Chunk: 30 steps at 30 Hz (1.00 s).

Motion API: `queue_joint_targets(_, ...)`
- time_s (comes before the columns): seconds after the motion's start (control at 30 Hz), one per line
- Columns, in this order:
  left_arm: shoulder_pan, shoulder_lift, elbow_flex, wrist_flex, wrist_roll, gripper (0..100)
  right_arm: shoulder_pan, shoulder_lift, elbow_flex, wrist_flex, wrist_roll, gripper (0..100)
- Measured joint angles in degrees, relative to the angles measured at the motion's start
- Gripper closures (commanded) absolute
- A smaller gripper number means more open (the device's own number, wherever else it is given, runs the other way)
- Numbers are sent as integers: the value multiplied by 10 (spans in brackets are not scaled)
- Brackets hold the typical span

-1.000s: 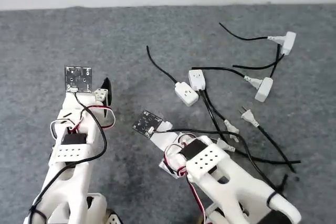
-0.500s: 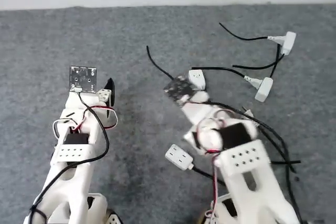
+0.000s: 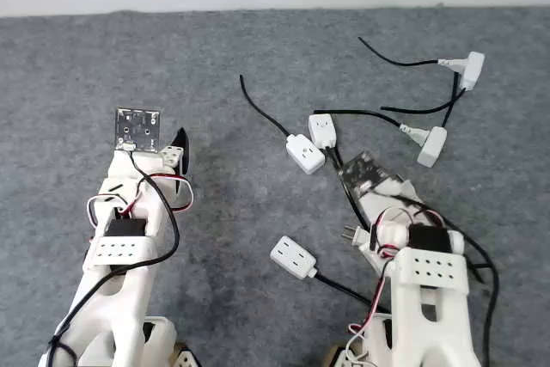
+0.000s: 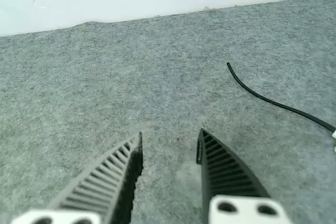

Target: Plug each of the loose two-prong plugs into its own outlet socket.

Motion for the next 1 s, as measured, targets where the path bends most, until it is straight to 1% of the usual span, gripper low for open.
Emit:
queue_joint_targets(0.07,0,0,0,0,0,829,-9,0,18,-17,4,753)
queue_joint_targets(0.3,0,0,0,0,0,829,-80,0,50,-57,0,753)
queue_joint_targets(0.6,0,0,0,0,0,829,-84,0,52,-62,-4,753)
queue_joint_targets(0.83,0,0,0,0,0,829,-84,0,85,-125,-4,753)
queue_joint_targets(1.0,0,0,0,0,0,829,-85,0,85,-138,-7,755)
